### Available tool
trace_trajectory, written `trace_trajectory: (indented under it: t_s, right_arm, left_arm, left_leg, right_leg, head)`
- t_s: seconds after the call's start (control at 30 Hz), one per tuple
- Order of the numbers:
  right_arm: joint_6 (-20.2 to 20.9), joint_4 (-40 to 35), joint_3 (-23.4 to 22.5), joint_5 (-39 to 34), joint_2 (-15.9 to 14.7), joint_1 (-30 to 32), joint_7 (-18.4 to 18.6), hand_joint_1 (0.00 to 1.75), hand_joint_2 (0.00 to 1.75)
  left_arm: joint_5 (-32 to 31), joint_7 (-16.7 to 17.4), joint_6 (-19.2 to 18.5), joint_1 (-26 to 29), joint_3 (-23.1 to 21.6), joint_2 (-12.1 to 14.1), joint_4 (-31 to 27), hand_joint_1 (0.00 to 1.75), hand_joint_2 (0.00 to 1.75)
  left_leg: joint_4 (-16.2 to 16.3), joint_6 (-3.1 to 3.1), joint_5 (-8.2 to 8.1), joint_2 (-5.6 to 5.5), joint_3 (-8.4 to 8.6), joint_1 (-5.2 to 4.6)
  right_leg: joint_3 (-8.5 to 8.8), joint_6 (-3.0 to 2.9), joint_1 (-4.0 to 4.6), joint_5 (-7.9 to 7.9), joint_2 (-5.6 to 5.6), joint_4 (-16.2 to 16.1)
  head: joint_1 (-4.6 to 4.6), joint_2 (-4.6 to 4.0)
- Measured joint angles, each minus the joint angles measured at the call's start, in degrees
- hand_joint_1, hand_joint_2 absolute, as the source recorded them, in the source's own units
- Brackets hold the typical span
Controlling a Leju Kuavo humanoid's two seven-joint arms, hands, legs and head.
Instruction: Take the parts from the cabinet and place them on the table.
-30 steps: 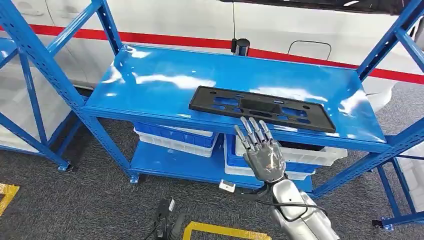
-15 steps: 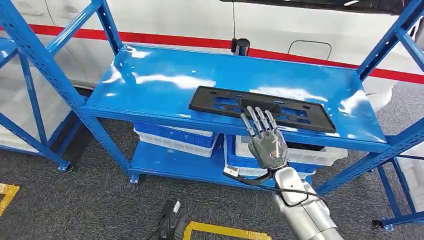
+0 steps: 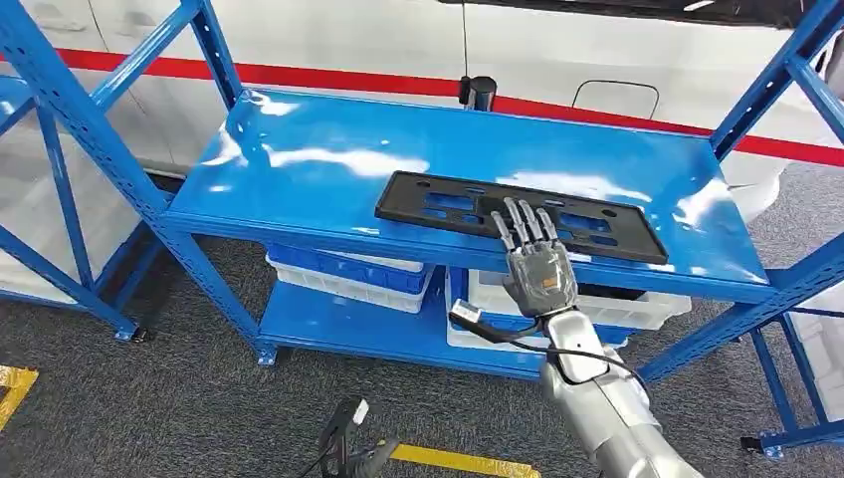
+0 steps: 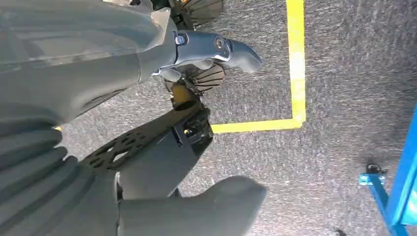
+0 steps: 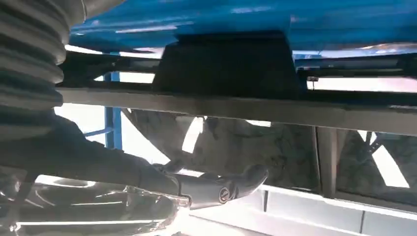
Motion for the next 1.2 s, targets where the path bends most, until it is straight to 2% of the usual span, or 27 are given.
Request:
trace_trajectory:
  t_s: [0.17,0.57,0.97,1.2]
  right_arm:
    - [-0.09,3.18,-1.60,0.48,1.55,-3.02,0.07,0.00,1.75]
    - [-0.09,5.60,-3.74,0.96,2.84,-6.07,0.72,0.00,1.75]
    - [-0.11,4.84,-4.88,0.96,2.67,-7.89,2.32,0.00,1.75]
    - [-0.11,7.57,-5.71,0.96,2.56,-9.43,3.06,0.00,1.75]
  left_arm:
    - [0.07,0.70,-0.02,-1.01,-0.77,-0.33,0.00,0.00,1.75]
    - [0.68,1.29,-0.15,-1.86,-2.06,-0.50,0.00,0.00,1.75]
    - [1.09,2.21,-0.94,-2.66,-3.50,-0.61,0.09,0.00,1.75]
    - [1.73,2.45,-0.44,-2.84,-4.26,-0.88,0.13,0.00,1.75]
  left_leg:
    - [0.00,0.00,0.01,-0.01,0.00,0.00]
    - [0.00,0.01,0.02,0.00,0.00,0.00]
    - [0.00,0.01,0.03,-0.01,0.00,0.00]
    - [0.00,0.01,0.03,-0.01,-0.01,0.00]
  right_leg:
    - [0.00,0.00,0.00,0.00,0.00,0.01]
    - [-0.01,0.00,0.00,0.00,0.00,0.03]
    - [-0.02,0.00,0.00,0.00,-0.01,0.03]
    - [0.00,0.00,0.00,0.00,0.00,0.04]
  head:
    - [0.00,0.00]
    - [0.00,0.00]
    - [0.00,0.00]
    - [0.00,0.00]
